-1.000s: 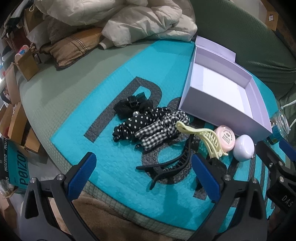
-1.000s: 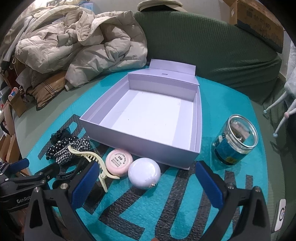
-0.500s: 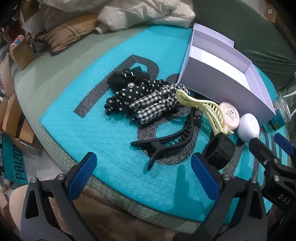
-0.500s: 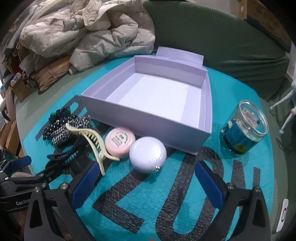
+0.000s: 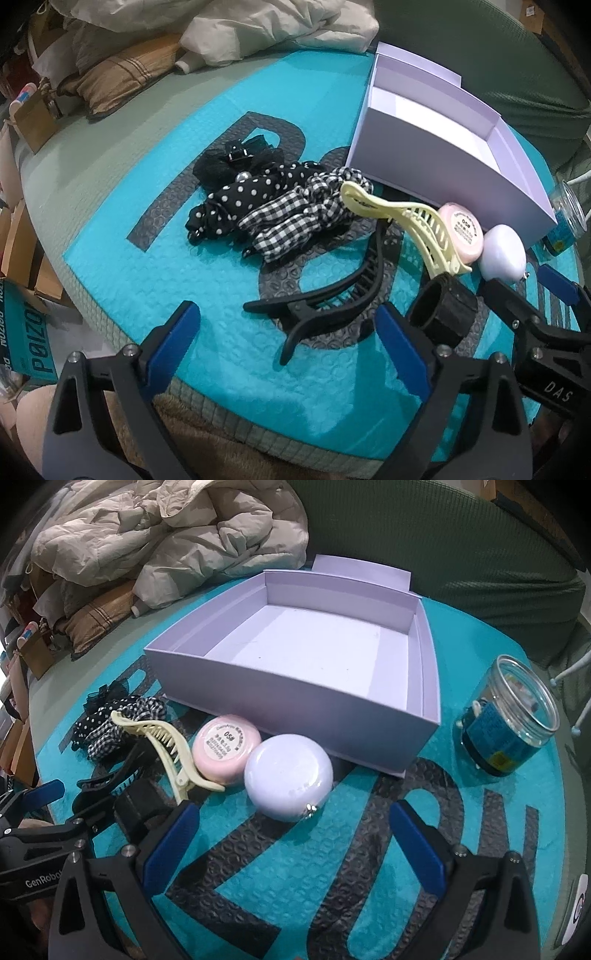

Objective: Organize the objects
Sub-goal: 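Grasp the black claw clip with the left tool while the right tool grasps the white round case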

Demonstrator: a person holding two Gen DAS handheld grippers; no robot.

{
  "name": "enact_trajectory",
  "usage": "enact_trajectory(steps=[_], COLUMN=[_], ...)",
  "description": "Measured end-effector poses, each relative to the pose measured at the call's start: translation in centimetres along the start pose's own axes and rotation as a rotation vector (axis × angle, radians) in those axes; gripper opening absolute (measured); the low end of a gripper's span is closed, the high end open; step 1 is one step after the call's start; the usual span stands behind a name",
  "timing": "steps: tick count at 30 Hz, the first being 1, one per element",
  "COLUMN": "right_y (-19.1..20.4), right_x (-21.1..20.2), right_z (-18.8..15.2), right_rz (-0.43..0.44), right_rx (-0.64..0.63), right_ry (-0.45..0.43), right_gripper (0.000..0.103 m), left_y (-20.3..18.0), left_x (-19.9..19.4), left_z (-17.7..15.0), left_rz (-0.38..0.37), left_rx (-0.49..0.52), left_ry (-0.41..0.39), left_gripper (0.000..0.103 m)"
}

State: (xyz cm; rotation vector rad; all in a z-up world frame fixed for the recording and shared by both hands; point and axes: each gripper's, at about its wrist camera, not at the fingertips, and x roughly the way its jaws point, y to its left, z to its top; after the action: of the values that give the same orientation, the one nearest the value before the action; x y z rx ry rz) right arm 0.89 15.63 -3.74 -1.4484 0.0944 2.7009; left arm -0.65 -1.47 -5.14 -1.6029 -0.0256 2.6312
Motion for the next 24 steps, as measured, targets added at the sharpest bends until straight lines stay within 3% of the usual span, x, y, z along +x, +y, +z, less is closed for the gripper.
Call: enact_trajectory(steps=[11, 18, 24], right_y=[-0.2, -0.2, 0.1], right_x=[1.7, 2.0, 2.5], right_z=[0.9, 1.3, 1.3], right_rz=[0.032, 0.066, 0.129], right_rx=[0.01, 0.003, -0.011], right_ry=[0.022, 0.022, 0.04], right_gripper=[0.094, 0.09, 0.076], left_y=[-0.5, -0.9, -1.3], left_x=[1.0, 1.2, 0.9], left_z=[0.6, 0.5, 0.4], left_rz=[-0.022, -0.05, -0.079], left_rx=[0.025, 0.04, 0.069], left_ry=[-0.02, -0.03, -0.03], left_gripper=[0.073, 0.066, 0.046])
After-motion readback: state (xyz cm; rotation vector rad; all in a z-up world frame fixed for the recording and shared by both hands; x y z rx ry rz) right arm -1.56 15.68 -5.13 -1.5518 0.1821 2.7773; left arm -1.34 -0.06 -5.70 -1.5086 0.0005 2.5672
